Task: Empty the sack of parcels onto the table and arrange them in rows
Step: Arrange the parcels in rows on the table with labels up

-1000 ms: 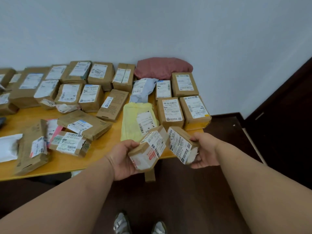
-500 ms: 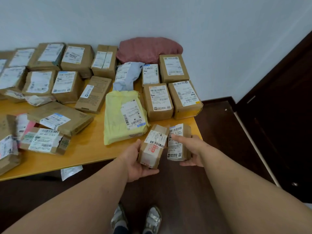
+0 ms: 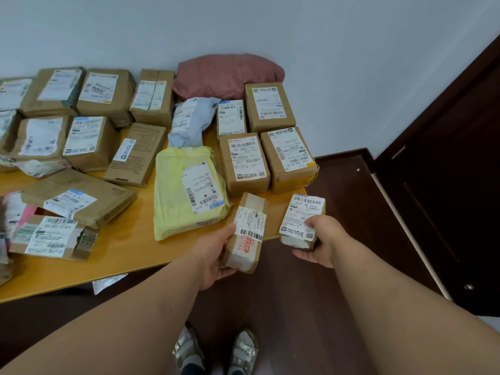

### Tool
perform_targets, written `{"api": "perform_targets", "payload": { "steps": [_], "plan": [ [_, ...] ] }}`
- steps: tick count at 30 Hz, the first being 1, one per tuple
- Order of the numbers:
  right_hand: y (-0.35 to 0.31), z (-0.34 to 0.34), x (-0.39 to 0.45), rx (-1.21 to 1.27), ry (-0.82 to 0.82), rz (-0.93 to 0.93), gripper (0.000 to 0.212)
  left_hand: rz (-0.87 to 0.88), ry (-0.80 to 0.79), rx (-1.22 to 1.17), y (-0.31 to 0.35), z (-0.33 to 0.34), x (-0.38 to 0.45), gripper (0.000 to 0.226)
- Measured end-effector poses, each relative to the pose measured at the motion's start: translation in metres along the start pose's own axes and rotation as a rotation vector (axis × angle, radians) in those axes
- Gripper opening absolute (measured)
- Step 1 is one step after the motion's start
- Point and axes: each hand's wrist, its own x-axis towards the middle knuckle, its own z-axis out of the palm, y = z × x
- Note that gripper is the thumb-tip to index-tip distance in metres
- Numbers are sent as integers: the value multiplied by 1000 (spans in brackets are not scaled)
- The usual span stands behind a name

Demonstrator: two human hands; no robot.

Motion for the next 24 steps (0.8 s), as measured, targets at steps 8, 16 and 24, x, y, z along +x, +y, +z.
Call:
{"api": "perform_targets", "payload": {
  "steps": [8, 16, 24],
  "plan": [
    [-4, 24, 12, 22, 107, 73, 35, 13, -2, 181, 6, -1, 4, 21],
    [-8, 31, 15, 123, 67, 14, 32, -13, -84, 119, 7, -11, 10, 20],
    [-22, 19, -5, -346, -208, 234, 41, -78, -158, 153, 3, -2, 21, 33]
  ]
}}
